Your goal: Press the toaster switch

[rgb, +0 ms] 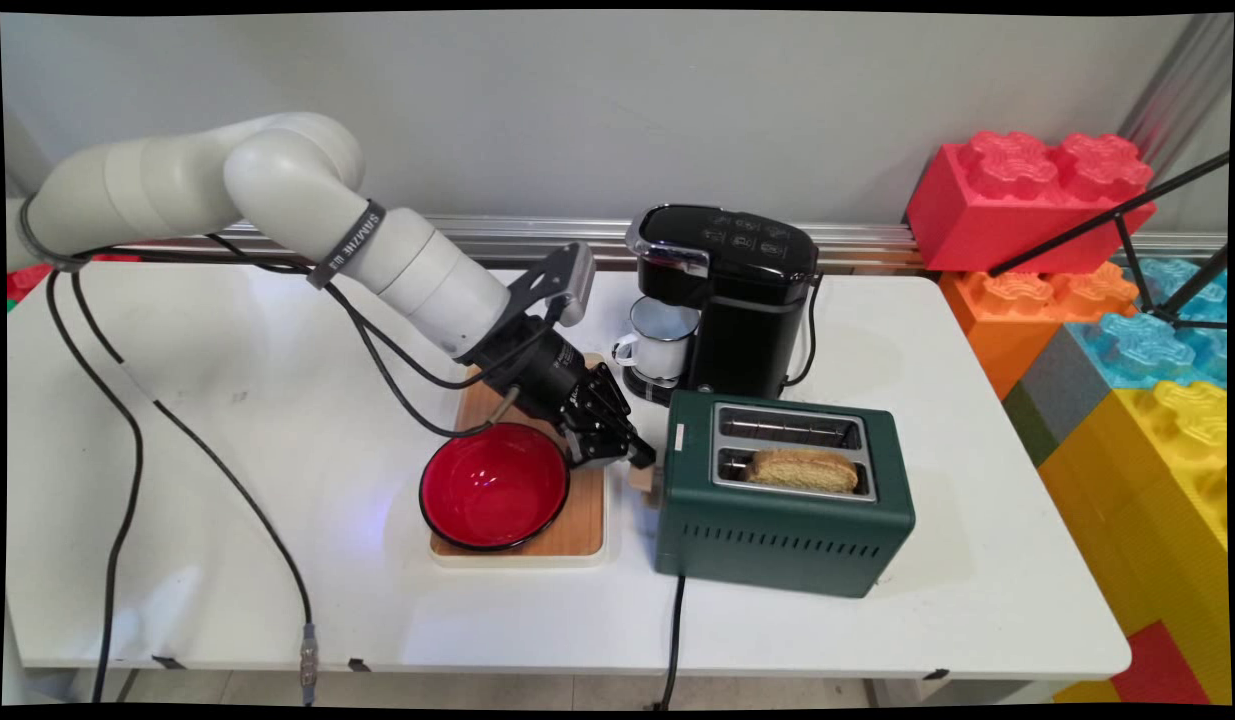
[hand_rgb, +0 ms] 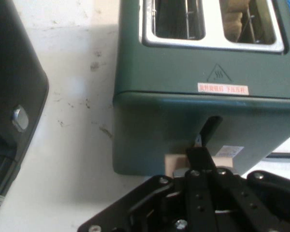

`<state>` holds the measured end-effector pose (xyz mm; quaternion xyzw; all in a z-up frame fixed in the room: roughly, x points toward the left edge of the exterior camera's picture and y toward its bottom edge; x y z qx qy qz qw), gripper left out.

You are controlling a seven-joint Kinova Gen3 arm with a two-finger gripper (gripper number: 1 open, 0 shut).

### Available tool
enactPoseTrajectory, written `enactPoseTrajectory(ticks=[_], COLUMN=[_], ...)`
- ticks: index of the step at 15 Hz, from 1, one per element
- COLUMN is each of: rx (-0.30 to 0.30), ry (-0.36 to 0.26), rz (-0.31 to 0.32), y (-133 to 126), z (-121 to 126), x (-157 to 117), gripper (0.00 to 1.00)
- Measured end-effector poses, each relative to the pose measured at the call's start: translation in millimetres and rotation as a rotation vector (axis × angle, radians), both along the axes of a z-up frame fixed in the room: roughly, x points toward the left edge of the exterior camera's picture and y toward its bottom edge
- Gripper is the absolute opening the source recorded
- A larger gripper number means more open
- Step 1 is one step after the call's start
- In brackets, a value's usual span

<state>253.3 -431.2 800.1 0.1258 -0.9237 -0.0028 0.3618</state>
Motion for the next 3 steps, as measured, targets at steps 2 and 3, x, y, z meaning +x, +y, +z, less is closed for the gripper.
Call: enactPoseTrajectory(ticks=[2,3], rx=[0.002,0.003], ry=[0.0,0.0], rz=[0.003,0.004], y=[-0.7,-0.9], z=[-0.1,0.0], x=[-1.5,-1.9], gripper=[0.0,0.0])
